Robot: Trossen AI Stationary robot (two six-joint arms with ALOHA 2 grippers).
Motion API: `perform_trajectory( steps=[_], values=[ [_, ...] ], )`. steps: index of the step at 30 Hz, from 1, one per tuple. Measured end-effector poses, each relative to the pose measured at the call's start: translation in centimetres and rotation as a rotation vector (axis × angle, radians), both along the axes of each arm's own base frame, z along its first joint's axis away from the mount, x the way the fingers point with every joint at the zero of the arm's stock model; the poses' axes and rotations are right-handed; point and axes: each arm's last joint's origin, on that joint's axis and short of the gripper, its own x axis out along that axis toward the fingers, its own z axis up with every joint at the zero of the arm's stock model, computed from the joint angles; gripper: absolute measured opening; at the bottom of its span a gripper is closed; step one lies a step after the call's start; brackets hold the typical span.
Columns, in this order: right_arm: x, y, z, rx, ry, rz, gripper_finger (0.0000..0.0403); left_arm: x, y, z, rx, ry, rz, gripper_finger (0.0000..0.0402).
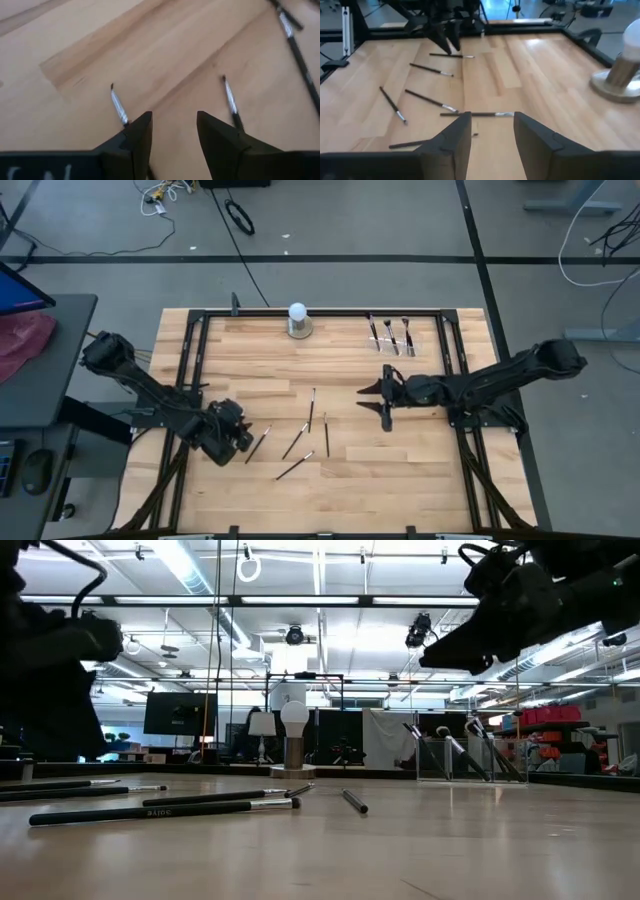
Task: Put items in baskets/containers
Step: Put the silver liner brush into the transparent organizer
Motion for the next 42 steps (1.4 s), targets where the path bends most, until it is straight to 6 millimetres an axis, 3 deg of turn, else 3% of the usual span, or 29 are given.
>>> perform_trajectory(
  steps=[13,30,42],
  values=[
    [2.7,0.5,-2.2,0.030,-0.097,-0.001,0.0151,-0.8,1.4,-2.4,0.071,-0.054,0.019,0.0228],
    [3.3,0.6,-3.0,0.042,-0.130,-0.002,0.0151,0.7,1.5,-5.9,0.257,-0.051,0.069,0.0204],
    [3.3,0.6,-3.0,0.041,-0.129,-0.002,0.0151,0.6,1.3,-6.0,0.233,-0.080,0.102,0.0169]
  ],
)
